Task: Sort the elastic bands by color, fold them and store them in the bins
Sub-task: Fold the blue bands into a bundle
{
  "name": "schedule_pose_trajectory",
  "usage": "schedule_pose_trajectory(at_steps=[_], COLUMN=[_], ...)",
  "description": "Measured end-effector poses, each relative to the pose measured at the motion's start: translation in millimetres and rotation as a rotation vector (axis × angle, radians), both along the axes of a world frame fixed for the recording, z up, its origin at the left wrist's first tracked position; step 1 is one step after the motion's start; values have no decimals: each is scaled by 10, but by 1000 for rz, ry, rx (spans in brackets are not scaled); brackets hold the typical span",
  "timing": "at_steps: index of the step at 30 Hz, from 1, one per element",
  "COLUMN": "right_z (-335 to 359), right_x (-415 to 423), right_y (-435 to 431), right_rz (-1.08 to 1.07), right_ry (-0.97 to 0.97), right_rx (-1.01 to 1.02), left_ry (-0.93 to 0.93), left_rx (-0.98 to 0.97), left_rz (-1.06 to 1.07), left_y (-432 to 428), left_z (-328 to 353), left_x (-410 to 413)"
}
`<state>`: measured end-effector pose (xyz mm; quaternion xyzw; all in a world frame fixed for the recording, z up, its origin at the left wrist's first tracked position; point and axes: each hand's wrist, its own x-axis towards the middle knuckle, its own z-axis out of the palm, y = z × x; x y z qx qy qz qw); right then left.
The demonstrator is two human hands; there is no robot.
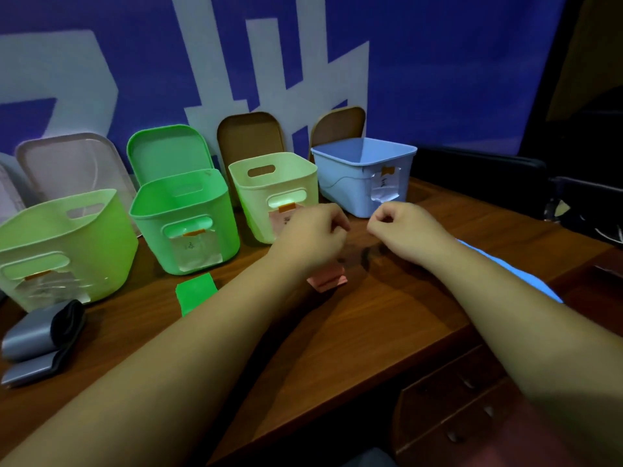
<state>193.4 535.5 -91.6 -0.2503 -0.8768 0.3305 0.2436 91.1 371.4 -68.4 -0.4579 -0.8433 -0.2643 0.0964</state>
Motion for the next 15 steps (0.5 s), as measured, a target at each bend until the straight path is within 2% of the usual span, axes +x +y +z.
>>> schedule_pose_trajectory(at_steps=[4, 9, 11, 15], right_z=[25, -37, -138, -299], right_x=[269, 631, 724, 760], right_y=[560, 1153, 1246, 1314], right_rz=[-43, -48, -52, -91], right_ry=[-195, -431, -479, -413], right_rx=[235, 450, 448, 383], left_ry=[-47, -76, -90, -120], left_rx=[-147, -201, -206, -128], left_rz=[-25, 18, 72, 170], left_y=[532, 1284, 1524, 1795], left_z=[48, -83, -212, -483], left_x=[117, 146, 121, 124])
